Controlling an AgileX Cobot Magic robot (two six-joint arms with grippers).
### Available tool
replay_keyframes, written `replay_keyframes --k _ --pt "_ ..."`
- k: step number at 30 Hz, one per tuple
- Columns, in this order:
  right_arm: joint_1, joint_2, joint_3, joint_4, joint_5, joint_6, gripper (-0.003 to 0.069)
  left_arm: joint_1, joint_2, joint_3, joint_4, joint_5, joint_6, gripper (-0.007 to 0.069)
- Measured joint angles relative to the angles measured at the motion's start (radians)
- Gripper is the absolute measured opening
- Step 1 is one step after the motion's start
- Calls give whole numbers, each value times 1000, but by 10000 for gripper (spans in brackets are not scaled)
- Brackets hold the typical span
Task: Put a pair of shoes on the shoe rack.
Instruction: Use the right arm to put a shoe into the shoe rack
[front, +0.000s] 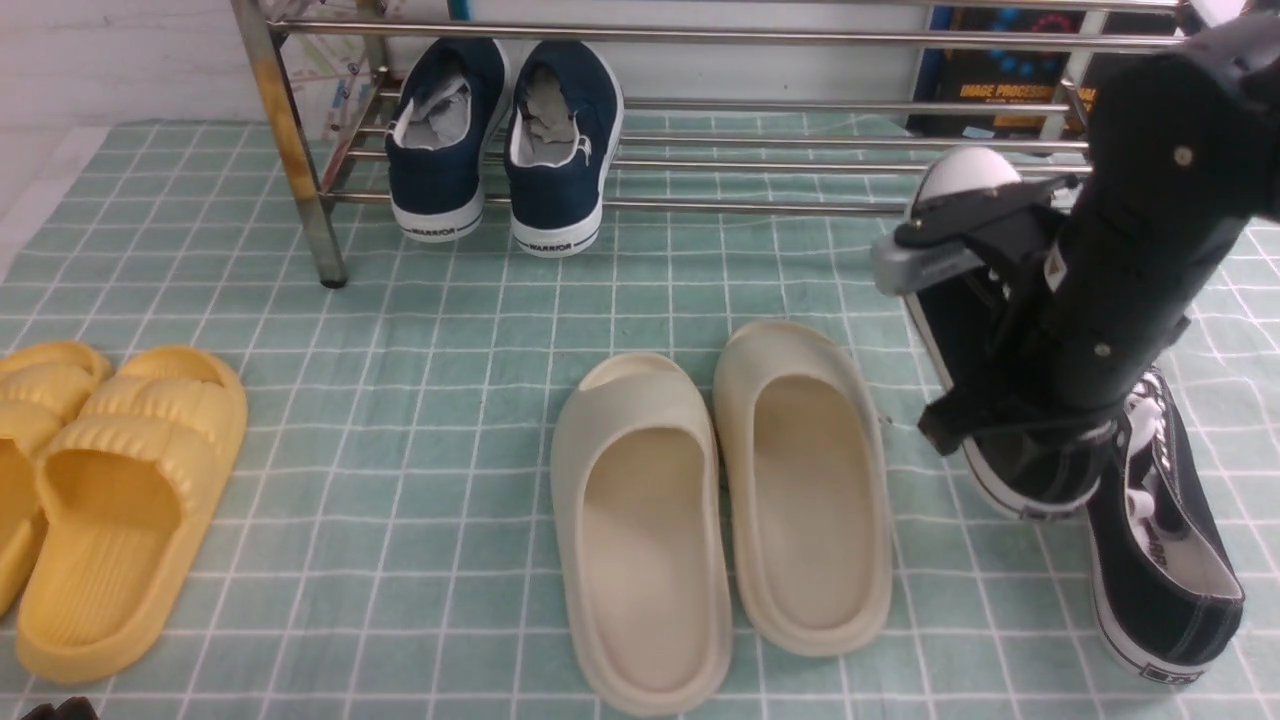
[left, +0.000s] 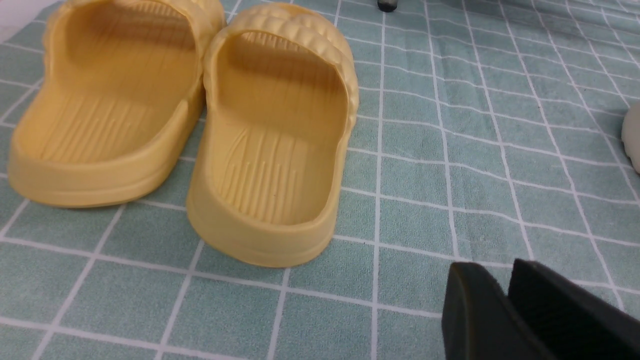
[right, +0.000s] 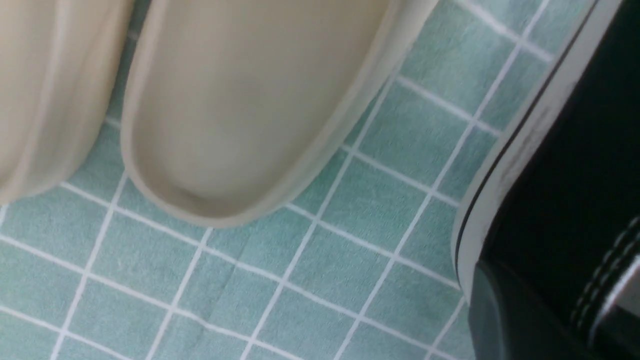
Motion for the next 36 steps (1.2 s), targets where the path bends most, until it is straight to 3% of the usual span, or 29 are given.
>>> replay_keyframes --k 10,21,36 --pt "-105 242 -351 18 102 -29 23 0 0 0 0 0 0 127" --pt "-119 441 -683 24 113 -49 23 0 0 0 0 0 0 141" --pt "-120 551 -808 67 120 -129 23 0 0 0 0 0 0 156"
